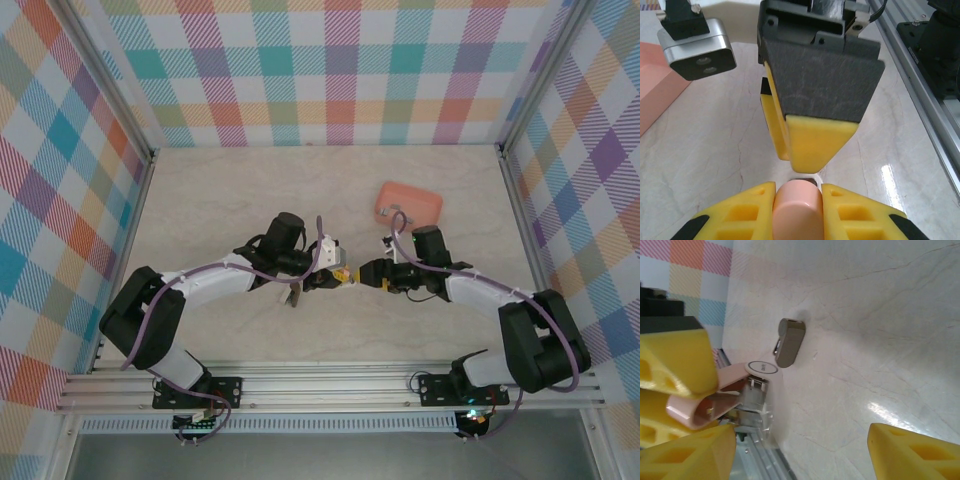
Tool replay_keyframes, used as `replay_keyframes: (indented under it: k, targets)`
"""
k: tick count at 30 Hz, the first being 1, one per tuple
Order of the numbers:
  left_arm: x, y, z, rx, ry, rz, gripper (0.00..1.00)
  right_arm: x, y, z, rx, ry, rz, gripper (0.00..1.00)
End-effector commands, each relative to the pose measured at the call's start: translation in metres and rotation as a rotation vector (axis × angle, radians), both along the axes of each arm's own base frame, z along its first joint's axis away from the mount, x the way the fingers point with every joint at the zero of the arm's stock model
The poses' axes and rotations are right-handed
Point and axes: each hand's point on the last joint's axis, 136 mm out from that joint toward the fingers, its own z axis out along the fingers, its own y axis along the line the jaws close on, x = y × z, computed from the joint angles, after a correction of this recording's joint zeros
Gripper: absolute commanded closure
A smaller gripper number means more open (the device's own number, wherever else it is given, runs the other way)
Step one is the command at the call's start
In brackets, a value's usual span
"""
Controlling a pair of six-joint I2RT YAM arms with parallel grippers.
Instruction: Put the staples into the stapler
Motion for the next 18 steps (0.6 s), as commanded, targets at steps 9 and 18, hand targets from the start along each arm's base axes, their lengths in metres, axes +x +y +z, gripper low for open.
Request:
replay_keyframes:
  k: [9,18]
  targets:
    - [-0.003,-0.005,0.043,-0.095,-0.076,-0.043,1.00,0.007,0.001,-0.034,-0.028,0.034,-0.023,0.32]
    - [-0.001,-0.010,0.062,-0.199,-0.056,-0.015,1.00,0.013,0.008,-0.039,-0.021,0.018,-0.022,0.33]
